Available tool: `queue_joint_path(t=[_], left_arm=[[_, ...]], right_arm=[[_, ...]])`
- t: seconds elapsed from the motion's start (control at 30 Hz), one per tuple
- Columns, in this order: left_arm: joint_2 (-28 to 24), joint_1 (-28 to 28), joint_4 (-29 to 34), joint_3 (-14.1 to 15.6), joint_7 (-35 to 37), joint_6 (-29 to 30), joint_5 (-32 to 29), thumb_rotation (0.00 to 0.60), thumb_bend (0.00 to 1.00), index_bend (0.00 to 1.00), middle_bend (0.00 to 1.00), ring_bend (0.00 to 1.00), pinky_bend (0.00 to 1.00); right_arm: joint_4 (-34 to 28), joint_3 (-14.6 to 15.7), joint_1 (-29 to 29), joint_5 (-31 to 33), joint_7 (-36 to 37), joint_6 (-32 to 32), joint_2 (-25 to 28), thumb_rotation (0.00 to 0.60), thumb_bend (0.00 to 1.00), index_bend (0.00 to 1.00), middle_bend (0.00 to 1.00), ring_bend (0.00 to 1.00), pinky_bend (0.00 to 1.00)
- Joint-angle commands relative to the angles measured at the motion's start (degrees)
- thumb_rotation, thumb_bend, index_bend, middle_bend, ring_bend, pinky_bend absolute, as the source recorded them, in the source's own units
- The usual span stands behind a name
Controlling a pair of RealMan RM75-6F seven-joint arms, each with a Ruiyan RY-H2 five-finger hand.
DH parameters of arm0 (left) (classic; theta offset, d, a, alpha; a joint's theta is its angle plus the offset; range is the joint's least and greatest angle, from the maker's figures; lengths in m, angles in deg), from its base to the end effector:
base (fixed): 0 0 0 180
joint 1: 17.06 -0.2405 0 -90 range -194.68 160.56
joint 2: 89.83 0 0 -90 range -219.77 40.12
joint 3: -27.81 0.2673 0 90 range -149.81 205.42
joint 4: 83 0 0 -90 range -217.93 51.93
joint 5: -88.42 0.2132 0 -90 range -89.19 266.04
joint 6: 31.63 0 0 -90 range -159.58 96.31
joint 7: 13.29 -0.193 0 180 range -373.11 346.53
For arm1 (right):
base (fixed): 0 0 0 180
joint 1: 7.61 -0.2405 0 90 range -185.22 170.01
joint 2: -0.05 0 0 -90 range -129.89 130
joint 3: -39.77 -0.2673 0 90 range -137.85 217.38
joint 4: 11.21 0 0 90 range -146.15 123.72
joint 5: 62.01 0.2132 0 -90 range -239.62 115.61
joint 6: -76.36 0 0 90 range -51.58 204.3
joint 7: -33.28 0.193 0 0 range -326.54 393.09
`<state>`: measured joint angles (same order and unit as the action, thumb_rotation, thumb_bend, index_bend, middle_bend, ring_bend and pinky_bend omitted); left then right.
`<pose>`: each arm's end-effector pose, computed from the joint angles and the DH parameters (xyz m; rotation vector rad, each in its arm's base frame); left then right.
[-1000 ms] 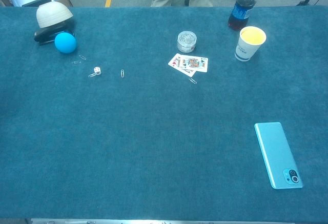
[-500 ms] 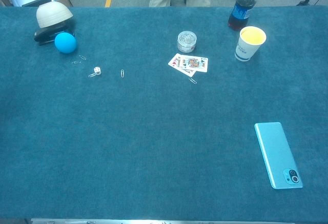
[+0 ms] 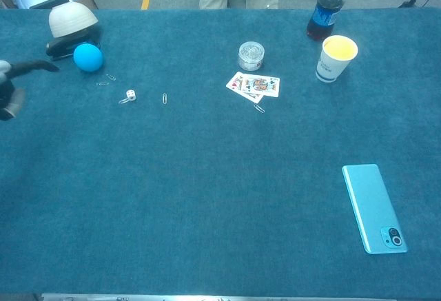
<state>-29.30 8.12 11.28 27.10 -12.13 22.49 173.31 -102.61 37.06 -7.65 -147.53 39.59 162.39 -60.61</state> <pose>-0.2788 0.3077 0.0844 -1.8931 -1.0443 -0.6924 -0.3477 -0.2027 0.1865 1.3039 -0.9668 0.8771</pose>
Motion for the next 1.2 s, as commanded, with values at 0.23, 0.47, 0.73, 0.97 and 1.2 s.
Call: queue_joint_path(t=[0.23, 0.47, 0.73, 0.97, 1.2], left_arm=[[3.0, 5.78, -2.1, 0.32, 2.02, -8.64, -1.84, 0.6, 0.87, 0.1, 1.0, 1.0, 0.99], [6.37, 8.41, -4.74, 0.41, 1.88, -12.18, -3.23, 0.54, 0.88, 0.1, 1.0, 1.0, 0.99], [10.43, 10.61, -6.79, 0.01, 1.58, -14.28, -4.94, 0.529, 0.88, 0.1, 1.0, 1.0, 0.99], [14.06, 12.56, -10.41, -0.35, 1.64, -16.64, -7.03, 0.529, 0.88, 0.1, 1.0, 1.0, 0.99], [16.55, 13.8, -12.7, -0.47, 1.9, -17.77, -8.38, 0.523, 0.88, 0.1, 1.0, 1.0, 0.99]], right_arm=[[-0.36, -0.08, -0.49, -0.09, -0.51, -0.53, -0.11, 0.6, 0.45, 0.28, 0.38, 0.27, 0.35], [-0.48, -0.07, -0.3, 0.13, -0.42, -0.33, 0.13, 0.6, 0.45, 0.28, 0.38, 0.27, 0.35], [-0.12, -0.01, -0.33, 0.43, -0.26, -0.68, 0.0, 0.6, 0.45, 0.28, 0.38, 0.27, 0.35], [0.27, -0.14, -0.07, 0.91, -0.13, -0.42, 0.01, 0.6, 0.45, 0.28, 0.38, 0.27, 0.35], [0.25, -0.17, 0.11, 1.18, -0.23, -0.34, 0.14, 0.6, 0.45, 0.28, 0.38, 0.27, 0.35]])
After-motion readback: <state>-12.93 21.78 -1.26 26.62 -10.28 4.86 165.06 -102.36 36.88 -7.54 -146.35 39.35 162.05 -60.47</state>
